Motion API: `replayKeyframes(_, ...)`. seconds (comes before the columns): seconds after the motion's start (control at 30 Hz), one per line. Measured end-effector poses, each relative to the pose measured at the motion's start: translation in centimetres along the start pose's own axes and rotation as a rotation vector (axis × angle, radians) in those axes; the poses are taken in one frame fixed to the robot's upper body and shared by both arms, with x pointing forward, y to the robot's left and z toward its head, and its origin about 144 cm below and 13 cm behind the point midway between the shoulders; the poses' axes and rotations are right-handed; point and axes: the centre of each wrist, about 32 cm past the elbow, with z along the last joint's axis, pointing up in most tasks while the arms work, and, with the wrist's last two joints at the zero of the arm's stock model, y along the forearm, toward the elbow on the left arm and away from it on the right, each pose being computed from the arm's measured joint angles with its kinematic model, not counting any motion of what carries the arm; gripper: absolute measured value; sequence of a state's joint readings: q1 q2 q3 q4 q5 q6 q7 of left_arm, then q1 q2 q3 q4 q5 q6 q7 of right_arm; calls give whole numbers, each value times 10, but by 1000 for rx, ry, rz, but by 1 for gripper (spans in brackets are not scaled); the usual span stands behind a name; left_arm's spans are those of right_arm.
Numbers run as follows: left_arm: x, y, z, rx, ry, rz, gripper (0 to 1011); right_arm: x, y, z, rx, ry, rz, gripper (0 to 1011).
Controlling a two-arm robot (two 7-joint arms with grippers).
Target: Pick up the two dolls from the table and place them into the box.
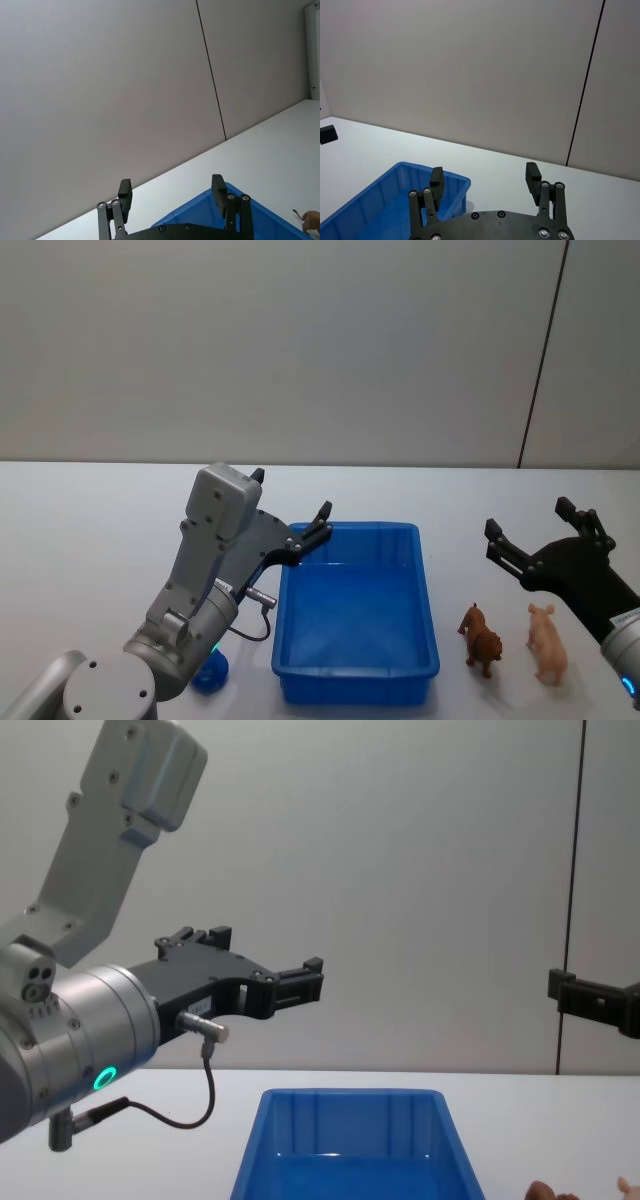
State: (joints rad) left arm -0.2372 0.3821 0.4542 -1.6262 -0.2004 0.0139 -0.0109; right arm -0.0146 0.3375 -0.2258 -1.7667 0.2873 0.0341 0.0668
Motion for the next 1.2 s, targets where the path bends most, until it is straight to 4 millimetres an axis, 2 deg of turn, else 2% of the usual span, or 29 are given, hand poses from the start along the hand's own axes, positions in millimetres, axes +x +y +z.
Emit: replayKeyframes(1.2, 0, 0, 0, 0, 0, 0, 1001, 5, 0, -4, -27, -11, -5, 1001)
